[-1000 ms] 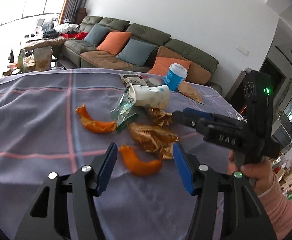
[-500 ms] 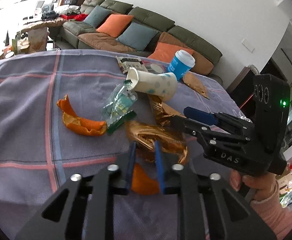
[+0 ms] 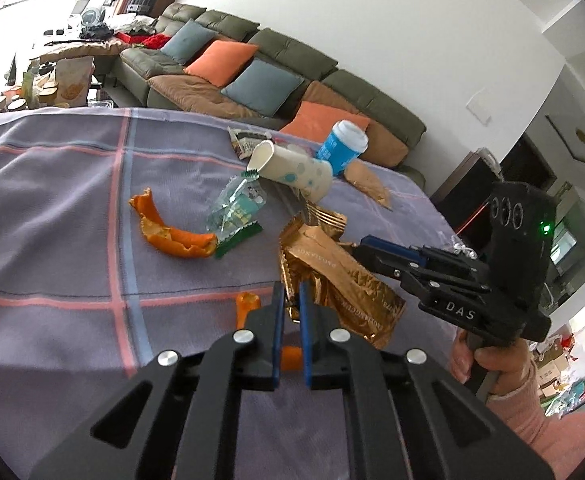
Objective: Collect trash
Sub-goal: 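Grasp a gold foil wrapper with the left gripper while the right gripper grasps another gold wrapper, then carry both gold wrappers to the teal basket and open both grippers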
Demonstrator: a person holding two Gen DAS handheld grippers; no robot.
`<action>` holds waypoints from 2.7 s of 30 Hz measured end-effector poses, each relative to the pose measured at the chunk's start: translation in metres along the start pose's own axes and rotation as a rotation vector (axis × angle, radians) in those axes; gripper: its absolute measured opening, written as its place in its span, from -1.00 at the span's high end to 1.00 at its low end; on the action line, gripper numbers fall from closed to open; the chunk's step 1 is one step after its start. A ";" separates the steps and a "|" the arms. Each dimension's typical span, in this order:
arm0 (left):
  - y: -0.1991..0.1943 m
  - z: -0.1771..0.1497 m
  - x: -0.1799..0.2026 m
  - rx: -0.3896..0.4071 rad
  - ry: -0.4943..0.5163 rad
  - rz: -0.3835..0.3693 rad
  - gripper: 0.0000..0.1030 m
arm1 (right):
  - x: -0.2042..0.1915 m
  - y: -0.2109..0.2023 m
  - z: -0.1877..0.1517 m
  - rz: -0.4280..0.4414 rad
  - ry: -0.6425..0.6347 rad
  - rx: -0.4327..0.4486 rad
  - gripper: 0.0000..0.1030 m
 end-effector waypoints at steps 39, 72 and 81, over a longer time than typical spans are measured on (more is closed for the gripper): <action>-0.178 -0.035 -0.082 0.278 -0.222 0.117 0.84 | -0.103 -0.015 0.026 0.321 -0.060 0.070 0.81; -0.317 -0.087 -0.156 0.459 -0.375 0.429 0.84 | -0.275 0.063 0.021 0.638 -0.236 -0.082 0.81; -0.348 -0.094 -0.175 0.501 -0.407 0.507 0.84 | -0.311 0.074 0.021 0.683 -0.273 -0.106 0.81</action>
Point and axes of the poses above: each gripper's, at about its wrist camera, not at the fingertips, and y roughly the way its jaws point, x to its right, z to its top, the point moved 4 cm from there along y, roughly the way its jaws point, and after that the axes turned 5 degrees about x, right-handed, at the moved point
